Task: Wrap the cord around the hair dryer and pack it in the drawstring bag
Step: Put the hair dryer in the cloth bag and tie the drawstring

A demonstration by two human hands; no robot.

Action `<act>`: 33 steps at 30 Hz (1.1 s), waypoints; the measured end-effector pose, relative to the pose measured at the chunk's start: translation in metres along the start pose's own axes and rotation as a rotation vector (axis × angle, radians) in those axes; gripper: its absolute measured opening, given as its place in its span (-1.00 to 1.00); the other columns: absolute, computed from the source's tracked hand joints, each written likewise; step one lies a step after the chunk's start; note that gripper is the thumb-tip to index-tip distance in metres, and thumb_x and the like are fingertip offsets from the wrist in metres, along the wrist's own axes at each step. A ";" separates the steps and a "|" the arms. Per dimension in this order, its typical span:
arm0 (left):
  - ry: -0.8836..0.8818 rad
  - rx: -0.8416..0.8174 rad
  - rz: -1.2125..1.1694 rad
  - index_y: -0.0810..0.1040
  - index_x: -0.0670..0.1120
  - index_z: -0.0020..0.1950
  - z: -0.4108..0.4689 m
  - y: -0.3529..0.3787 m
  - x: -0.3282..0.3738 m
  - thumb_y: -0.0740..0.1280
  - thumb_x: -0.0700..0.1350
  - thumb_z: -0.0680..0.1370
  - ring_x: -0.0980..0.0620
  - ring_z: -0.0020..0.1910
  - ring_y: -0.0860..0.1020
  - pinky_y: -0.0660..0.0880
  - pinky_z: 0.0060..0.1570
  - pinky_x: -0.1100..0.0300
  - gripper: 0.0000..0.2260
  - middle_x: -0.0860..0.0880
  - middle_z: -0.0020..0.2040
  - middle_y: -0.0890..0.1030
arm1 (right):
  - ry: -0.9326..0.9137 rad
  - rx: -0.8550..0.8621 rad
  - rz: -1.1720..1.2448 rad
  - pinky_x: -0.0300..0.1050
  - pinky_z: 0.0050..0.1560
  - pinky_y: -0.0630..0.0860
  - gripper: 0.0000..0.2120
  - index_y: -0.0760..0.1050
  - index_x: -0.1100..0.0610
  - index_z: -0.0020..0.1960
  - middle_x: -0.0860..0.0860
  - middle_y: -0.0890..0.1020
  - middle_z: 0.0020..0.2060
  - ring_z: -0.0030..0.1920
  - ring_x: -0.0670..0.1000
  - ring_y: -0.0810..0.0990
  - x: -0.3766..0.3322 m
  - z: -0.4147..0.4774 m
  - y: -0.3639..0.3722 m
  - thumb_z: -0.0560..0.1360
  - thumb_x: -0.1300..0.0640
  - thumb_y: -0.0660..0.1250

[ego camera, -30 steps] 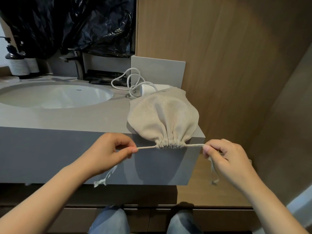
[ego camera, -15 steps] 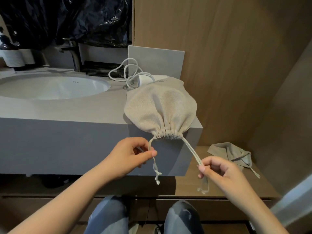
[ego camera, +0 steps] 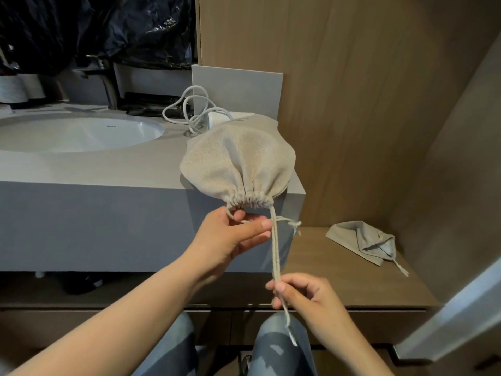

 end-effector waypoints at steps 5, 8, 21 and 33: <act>-0.019 0.026 -0.013 0.29 -0.07 -0.25 -0.004 0.010 0.003 0.43 -0.42 0.37 -0.01 -0.26 0.68 0.62 -0.19 0.19 -0.63 -0.14 -0.29 0.62 | -0.016 -0.015 0.017 -0.24 -0.03 0.55 -0.83 0.69 0.04 -0.05 0.04 0.69 -0.29 -0.19 -0.07 0.65 0.003 0.002 0.006 0.56 0.15 0.31; -0.030 0.027 -0.014 0.29 -0.06 -0.26 -0.004 0.008 0.009 0.38 -0.46 0.42 -0.02 -0.28 0.68 0.62 -0.23 0.19 -0.63 -0.13 -0.32 0.64 | 0.008 0.020 0.105 -0.14 0.01 0.61 -0.84 0.67 0.06 0.01 0.06 0.72 -0.18 -0.11 -0.02 0.68 0.005 0.003 -0.001 0.55 0.16 0.31; -0.145 -0.108 0.102 0.37 -0.09 -0.25 -0.004 -0.007 0.042 0.42 -0.33 0.36 -0.02 -0.30 0.69 0.63 -0.27 0.23 -0.75 -0.23 -0.20 0.69 | -0.058 -0.026 0.209 -0.28 0.01 0.55 -0.79 0.59 0.12 0.16 -0.02 0.71 0.00 0.07 -0.15 0.64 -0.012 0.033 0.018 0.55 0.18 0.31; 0.291 0.194 0.415 0.59 -0.26 -0.14 -0.027 -0.029 0.034 0.47 -0.35 0.40 -0.11 -0.19 0.71 0.66 -0.11 0.11 -0.89 -0.16 -0.22 0.71 | -0.137 0.241 0.284 -0.19 -0.19 0.62 -0.84 0.64 0.21 -0.02 0.09 0.67 -0.28 -0.29 0.04 0.62 -0.029 0.012 -0.035 0.44 0.21 0.37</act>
Point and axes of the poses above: each hand's wrist, its own z-axis towards the middle knuckle, its own y-axis out of the palm, x = y × z, the point moved 2 cm from there along z, towards the middle knuckle
